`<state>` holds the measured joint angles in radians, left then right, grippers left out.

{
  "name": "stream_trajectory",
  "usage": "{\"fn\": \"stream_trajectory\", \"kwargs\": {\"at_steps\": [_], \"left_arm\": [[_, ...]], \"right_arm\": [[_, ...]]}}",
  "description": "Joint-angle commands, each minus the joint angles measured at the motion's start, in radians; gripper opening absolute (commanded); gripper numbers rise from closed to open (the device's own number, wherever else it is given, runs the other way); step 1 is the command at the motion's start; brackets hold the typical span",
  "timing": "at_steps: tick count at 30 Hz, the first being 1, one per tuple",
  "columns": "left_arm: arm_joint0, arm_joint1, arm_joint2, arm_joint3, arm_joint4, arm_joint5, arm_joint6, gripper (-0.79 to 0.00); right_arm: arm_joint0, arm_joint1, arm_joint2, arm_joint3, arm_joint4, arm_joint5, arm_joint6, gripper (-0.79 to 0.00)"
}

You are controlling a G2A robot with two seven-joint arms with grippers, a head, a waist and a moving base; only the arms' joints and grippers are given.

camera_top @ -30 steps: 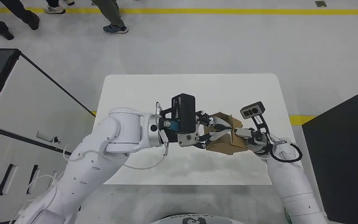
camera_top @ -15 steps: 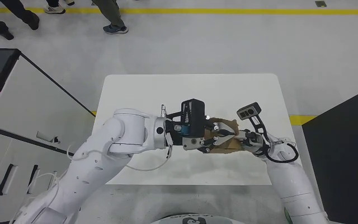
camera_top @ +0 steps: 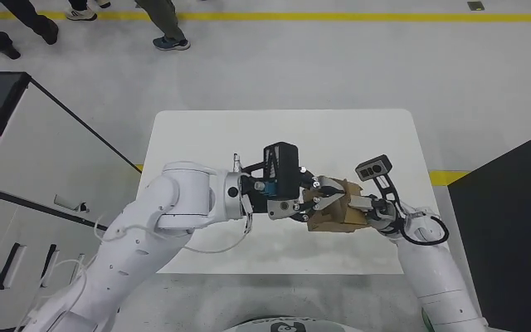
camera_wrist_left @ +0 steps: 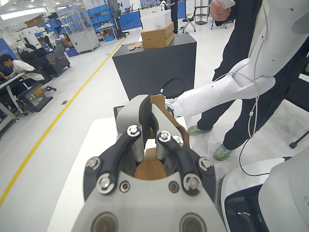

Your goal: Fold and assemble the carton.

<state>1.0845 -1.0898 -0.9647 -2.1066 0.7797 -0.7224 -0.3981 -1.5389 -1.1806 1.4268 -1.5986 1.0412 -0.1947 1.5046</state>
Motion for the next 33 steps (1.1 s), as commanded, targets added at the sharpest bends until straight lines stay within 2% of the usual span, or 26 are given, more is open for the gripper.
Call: {"fn": "stream_trajectory", "kwargs": {"at_steps": [1,16,33], "left_arm": [[0.008,0.002,-0.012,-0.008,-0.002,0.002,0.001,-0.785],[0.056,0.013,-0.114,-0.042,0.084,0.023,0.063,-0.785],[0.079,0.007,-0.061,-0.046,0.088,0.008,0.077,-0.785]], "right_arm": [[0.0,0.0,-0.001,-0.001,0.01,0.001,0.001,-0.785],[-0.003,-0.001,-0.01,-0.022,0.099,0.012,0.031,-0.785],[-0.029,0.019,-0.014,-0.057,0.105,-0.011,0.031,-0.785]]}}
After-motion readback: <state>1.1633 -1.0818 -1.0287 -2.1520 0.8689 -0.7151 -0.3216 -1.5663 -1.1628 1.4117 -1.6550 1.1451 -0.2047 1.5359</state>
